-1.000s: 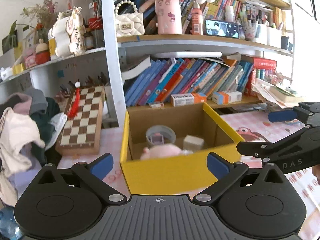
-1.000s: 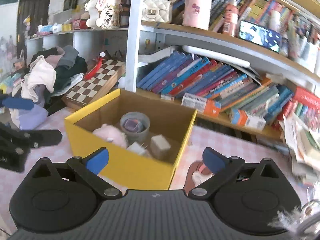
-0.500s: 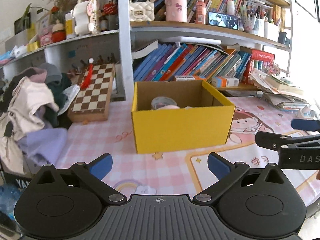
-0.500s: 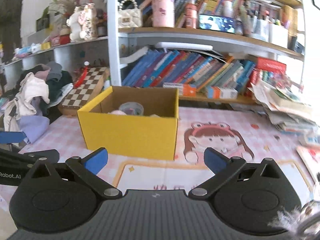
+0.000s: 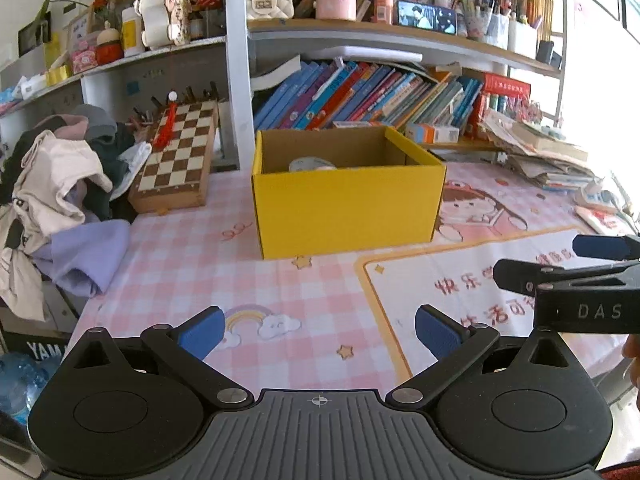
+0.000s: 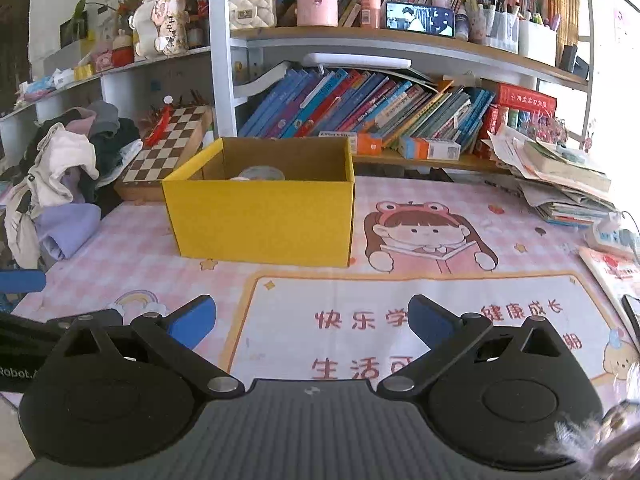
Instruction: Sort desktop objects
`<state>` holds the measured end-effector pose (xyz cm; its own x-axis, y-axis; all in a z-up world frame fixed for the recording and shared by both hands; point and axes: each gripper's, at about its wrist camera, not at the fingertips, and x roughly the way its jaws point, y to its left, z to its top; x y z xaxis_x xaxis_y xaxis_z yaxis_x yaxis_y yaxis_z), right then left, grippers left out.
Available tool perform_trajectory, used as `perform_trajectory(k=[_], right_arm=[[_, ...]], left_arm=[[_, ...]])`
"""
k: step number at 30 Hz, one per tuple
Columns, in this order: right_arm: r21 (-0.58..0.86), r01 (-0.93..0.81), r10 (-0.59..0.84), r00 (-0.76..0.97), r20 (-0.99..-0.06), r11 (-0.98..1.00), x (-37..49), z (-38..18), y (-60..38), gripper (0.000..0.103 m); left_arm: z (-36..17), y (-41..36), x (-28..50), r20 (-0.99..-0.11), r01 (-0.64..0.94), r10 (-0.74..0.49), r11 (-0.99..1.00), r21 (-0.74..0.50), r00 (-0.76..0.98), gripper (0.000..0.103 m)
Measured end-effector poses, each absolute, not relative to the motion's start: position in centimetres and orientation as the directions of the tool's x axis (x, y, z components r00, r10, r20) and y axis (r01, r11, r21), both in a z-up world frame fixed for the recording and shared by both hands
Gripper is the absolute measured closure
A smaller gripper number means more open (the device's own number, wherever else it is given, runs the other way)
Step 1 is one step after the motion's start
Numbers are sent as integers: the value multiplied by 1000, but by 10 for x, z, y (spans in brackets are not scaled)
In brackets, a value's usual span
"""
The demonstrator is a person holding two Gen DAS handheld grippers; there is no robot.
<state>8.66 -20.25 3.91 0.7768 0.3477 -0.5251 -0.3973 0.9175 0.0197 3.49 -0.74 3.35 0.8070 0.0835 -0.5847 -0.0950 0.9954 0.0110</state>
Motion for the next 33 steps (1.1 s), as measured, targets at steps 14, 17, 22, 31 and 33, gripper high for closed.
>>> perform_trajectory(k=[14,17,22,31,33], right_arm=[[-16,-388,315,769,-556,921,68,31,-202,0],[-24,-386,307,768,-563,922,64,29,-202,0],[-28,-384,299,760,-577,923,59,26,-203,0],[-33,-404,308,745,-591,914,55,24,-198,0],[-33,-405,308,744,-592,914,55,24,-197,0]], left_arm=[[26,-15,18,-622,-84,94,995,45,777,0],[24,-16,15,-629,-79,83,996,34,773,0],[21,-18,10,-636,-77,81,996,33,767,0],[21,-16,6,-639,-99,103,994,42,762,0],[21,-16,6,-641,-100,102,994,41,761,0]])
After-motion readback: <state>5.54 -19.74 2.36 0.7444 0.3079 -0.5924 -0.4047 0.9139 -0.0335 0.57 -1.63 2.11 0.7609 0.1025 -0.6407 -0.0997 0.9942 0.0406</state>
